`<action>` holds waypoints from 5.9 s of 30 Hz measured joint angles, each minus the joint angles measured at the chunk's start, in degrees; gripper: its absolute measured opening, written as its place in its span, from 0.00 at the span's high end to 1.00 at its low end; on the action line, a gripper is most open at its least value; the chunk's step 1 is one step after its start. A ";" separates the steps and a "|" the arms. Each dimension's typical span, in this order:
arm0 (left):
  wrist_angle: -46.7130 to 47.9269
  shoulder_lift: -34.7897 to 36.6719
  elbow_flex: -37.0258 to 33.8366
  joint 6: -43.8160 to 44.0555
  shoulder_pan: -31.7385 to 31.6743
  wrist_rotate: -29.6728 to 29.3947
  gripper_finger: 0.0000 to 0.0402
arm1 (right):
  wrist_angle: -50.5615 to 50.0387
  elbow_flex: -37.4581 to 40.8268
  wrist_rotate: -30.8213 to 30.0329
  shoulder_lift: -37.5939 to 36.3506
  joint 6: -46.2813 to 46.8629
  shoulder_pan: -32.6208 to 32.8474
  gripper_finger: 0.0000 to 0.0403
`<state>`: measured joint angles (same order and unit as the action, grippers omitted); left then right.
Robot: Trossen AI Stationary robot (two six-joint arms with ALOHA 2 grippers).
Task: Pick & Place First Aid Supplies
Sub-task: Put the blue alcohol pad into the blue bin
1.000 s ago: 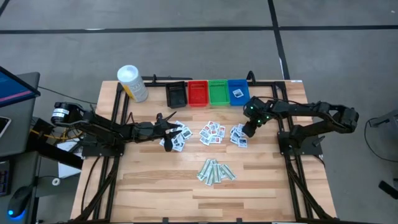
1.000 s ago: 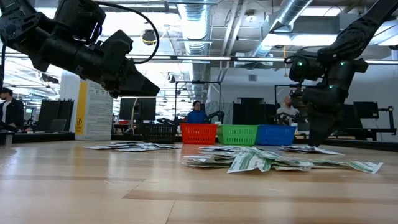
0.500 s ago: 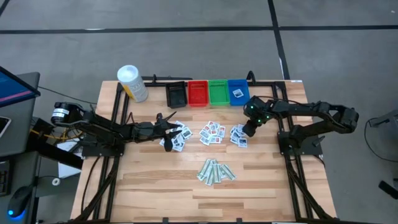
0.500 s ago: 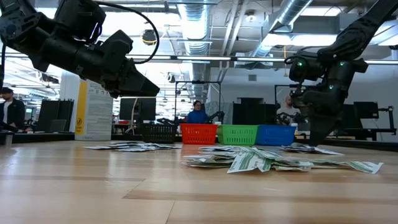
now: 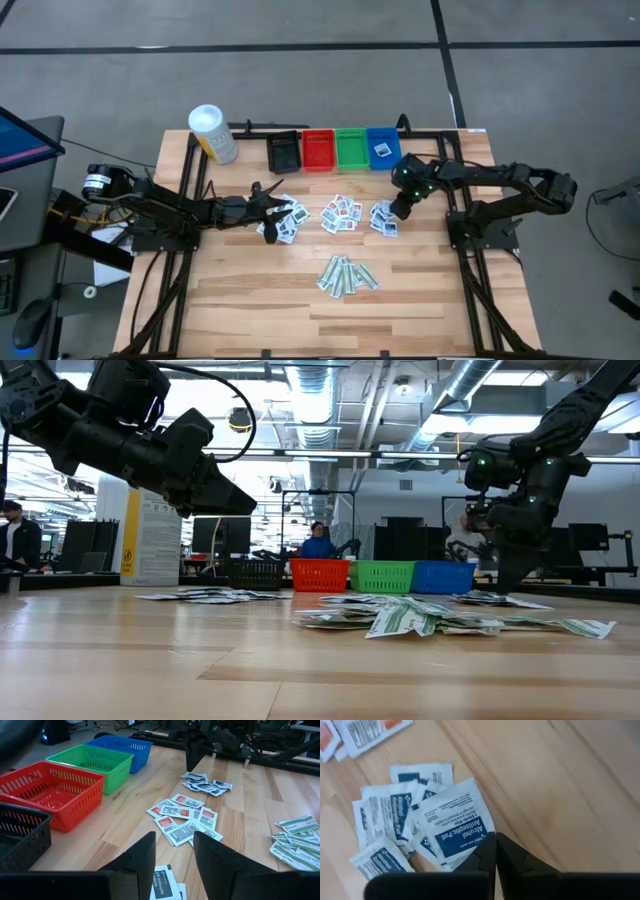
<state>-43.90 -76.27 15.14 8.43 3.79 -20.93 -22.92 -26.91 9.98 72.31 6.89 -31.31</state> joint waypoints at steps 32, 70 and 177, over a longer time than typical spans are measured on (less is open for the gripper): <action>0.22 0.00 0.00 0.00 0.00 0.00 0.67 | -9.73 -14.17 -1.45 -0.02 -8.28 -1.53 1.00; 0.15 0.00 -0.83 -0.02 0.00 0.00 0.67 | -3.94 -13.99 -11.85 11.65 -10.32 11.04 0.58; 0.15 0.00 -1.07 0.00 -0.01 -0.02 0.67 | -6.78 -14.32 -10.96 18.87 -0.79 -0.76 0.51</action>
<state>-43.75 -76.27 14.06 8.43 3.78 -20.95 -29.70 -41.23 -0.98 91.18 6.11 -32.08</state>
